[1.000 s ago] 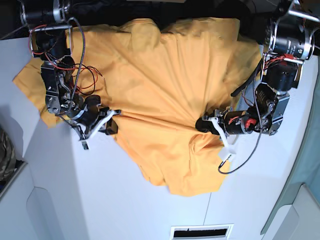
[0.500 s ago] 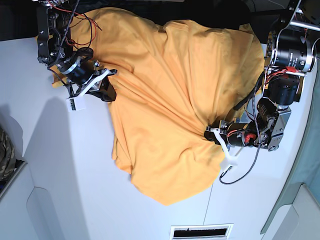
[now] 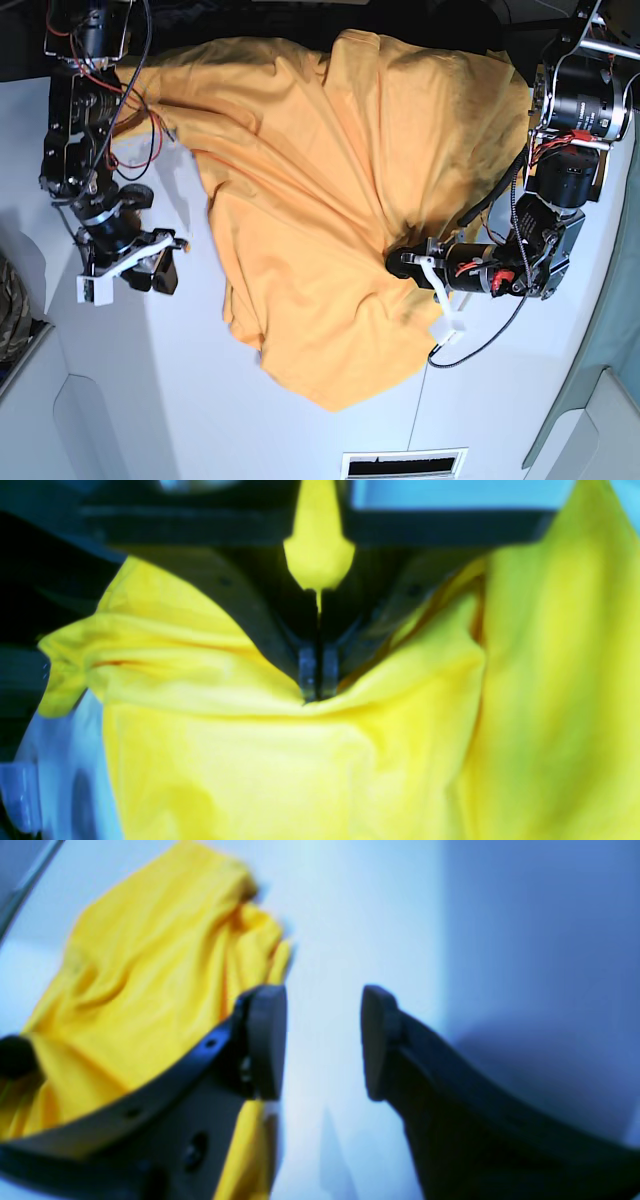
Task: Layout the t-shirt on the table in an organized manner, then fold the t-shirt properly
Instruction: 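Drag the shirt edge with the right gripper to spread the fabric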
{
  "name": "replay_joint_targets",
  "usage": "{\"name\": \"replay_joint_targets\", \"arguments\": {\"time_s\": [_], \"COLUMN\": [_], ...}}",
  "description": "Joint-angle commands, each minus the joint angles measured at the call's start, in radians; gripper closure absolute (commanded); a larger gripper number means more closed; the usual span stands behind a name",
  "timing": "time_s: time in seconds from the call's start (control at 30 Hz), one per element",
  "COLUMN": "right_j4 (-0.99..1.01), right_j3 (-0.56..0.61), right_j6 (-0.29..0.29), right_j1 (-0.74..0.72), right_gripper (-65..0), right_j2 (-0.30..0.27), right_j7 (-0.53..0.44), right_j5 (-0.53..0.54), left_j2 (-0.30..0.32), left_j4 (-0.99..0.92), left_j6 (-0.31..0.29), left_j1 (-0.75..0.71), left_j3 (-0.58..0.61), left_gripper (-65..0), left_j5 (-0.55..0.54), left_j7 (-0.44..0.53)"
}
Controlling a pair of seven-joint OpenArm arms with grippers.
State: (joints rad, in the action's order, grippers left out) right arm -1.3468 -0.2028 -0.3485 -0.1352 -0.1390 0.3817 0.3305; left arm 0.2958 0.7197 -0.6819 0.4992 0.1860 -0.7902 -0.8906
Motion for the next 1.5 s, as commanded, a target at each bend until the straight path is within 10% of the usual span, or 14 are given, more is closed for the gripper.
{"name": "replay_joint_targets", "arguments": {"time_s": [0.0,0.37,0.6,0.77,1.47], "right_j4": [0.024,0.675,0.748,0.748,0.495], "right_j3": [-0.002,0.0,0.0,0.0,-0.024], "right_j6": [0.011,-0.006,-0.032,-0.034,-0.056], "right_j1": [-0.047,-0.382,-0.385,-0.385,-0.382], "right_gripper": [-24.4,-24.4,-24.3,-5.8,0.0], "right_j2": [-0.007,0.068,0.162,0.174,-0.115], "right_j7": [-0.021,-0.179,-0.227,-0.229,-0.138], "right_j5": [-0.002,-0.08,-0.117,-0.168,-0.166], "left_j2": [0.006,0.0,-0.013,-0.016,-0.017], "left_j4": [0.017,0.016,0.016,0.016,0.016], "left_j6": [-0.016,-0.016,-0.016,-0.016,0.068], "left_j1": [0.029,0.01,0.008,-0.002,-0.024], "left_j3": [-0.002,-0.002,-0.002,-0.002,-0.002], "left_gripper": [0.0,0.0,0.0,0.0,0.0], "left_j5": [-0.021,-0.013,-0.007,0.016,0.226], "left_j7": [0.01,0.01,0.011,0.011,0.068]}}
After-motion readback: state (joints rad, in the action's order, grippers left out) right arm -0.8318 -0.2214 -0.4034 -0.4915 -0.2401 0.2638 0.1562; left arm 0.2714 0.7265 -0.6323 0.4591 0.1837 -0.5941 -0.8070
